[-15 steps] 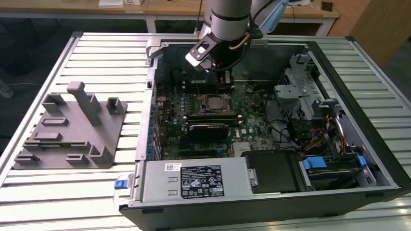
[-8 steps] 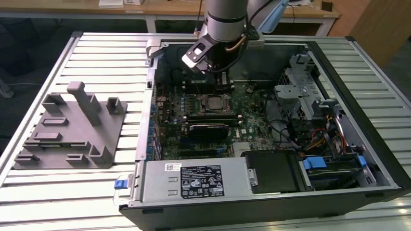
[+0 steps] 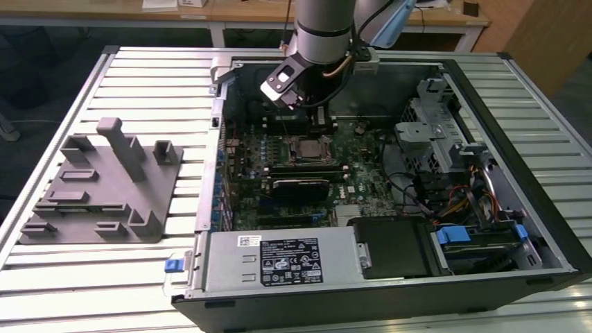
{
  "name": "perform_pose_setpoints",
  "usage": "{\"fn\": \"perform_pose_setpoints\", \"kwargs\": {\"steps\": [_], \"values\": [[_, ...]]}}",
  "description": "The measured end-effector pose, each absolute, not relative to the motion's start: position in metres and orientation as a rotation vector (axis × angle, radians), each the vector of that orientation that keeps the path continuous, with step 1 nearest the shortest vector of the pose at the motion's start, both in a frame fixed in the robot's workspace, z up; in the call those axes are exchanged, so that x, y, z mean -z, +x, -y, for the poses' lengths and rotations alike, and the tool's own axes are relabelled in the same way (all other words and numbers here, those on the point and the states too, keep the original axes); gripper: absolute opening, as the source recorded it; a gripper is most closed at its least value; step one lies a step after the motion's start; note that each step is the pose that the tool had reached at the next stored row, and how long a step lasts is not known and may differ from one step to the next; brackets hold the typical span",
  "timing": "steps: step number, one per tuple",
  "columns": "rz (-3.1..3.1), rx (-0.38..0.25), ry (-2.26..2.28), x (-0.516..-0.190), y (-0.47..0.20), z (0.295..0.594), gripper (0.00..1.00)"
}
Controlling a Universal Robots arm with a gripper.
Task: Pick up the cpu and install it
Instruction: 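Close the cpu cover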
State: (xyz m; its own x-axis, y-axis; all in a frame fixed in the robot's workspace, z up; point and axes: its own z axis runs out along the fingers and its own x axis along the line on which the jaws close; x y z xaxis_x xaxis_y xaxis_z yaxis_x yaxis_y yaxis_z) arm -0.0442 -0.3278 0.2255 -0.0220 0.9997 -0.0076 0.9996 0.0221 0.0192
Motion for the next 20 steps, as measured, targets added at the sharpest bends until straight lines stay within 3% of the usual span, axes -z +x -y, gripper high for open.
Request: {"fn": "perform_pose_setpoints", "kwargs": {"steps": [20], "values": [[-2.501,-0.017,1.872,-0.2242,-0.0442,0.3278,0.11]]}}
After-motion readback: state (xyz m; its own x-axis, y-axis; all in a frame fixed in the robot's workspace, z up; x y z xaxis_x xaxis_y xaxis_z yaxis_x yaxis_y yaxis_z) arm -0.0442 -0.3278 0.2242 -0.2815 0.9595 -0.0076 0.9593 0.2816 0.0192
